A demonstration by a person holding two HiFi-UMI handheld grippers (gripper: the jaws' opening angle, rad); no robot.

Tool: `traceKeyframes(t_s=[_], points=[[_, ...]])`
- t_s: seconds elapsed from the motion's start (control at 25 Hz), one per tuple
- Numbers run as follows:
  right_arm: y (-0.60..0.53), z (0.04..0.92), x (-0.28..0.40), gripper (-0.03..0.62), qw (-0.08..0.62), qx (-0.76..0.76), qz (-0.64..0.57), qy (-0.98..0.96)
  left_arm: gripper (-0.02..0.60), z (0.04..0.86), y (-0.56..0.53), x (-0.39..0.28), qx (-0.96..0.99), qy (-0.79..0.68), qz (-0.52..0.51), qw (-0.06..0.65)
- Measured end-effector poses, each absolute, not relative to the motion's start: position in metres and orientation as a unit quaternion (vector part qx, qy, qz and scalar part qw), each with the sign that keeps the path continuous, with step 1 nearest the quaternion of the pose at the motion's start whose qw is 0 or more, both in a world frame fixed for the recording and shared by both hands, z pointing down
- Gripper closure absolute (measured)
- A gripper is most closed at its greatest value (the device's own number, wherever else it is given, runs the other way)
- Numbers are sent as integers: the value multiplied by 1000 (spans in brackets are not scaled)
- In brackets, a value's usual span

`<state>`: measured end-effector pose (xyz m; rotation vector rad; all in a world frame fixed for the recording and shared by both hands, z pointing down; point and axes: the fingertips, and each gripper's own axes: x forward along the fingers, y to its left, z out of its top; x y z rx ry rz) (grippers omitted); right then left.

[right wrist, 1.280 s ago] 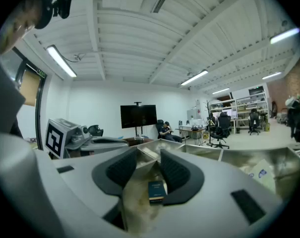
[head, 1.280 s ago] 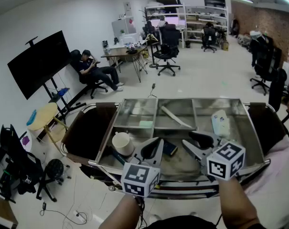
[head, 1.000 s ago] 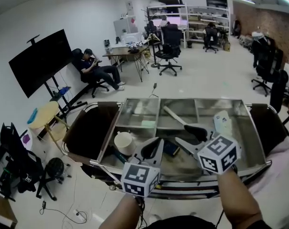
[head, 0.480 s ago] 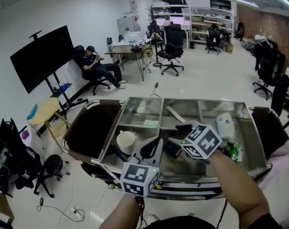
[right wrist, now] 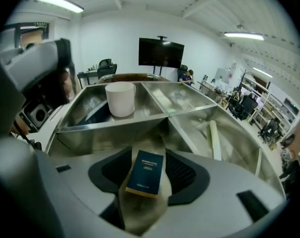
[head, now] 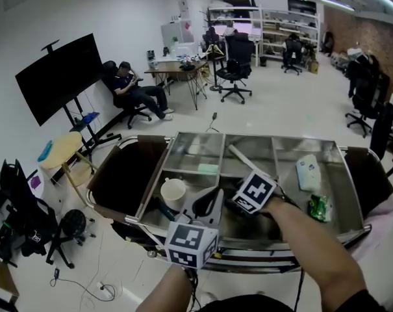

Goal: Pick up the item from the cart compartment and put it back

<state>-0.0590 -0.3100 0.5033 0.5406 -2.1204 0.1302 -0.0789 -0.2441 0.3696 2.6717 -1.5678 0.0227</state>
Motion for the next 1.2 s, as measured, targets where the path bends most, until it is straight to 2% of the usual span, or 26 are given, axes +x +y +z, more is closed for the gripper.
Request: traceKeyframes(t_s=[0.24,0.6,0.64,0.68,0.8,1.2], points=[[-306,536,-62,352,498,198,83,-840,581,369,-245,-87,859,-511,5,22],[-314,548,-63,345,507,208,83,-832,581,369,-244,-91,859,-512,6,23],[-314,549,-60,327,511,210,82,-829,581,368,-244,-91,859,-511,7,22],[-315,551,-57,272,516,213,82,-826,581,368,-244,-91,859,-511,8,22],[-316,559,-52,256,524,216,92,-818,581,368,-245,-92,859,-512,7,23],[-318,561,-50,282,490,223,158,-828,581,370,-246,-86,861,-508,8,24]])
